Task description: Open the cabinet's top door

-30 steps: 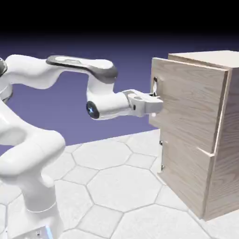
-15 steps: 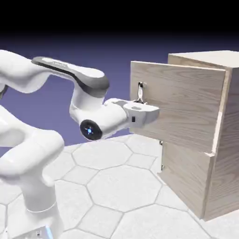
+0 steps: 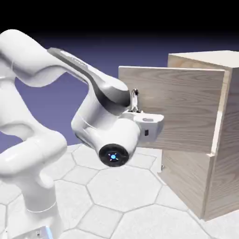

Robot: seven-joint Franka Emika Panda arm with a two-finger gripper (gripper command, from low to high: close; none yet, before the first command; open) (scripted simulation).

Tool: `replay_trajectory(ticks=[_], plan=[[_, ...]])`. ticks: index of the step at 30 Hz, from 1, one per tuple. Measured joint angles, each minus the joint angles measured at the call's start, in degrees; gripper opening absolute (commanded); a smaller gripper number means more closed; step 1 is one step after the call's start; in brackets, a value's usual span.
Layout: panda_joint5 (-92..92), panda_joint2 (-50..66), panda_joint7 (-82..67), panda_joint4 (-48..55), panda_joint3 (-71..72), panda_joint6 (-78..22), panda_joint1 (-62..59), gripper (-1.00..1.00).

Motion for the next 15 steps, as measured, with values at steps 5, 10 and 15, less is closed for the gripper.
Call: replay_trajectory(ticks=[5, 10, 15], plan=[[-8.52, 10.38, -3.83, 9.52, -2.88, -7.71, -0.37, -1.0], [-15.28, 20.15, -7.06, 19.9, -4.37, -14.89, -0.3, -1.0], [-20.45, 28.86, -9.61, 30.27, -4.83, -21.32, -0.11, -1.0]])
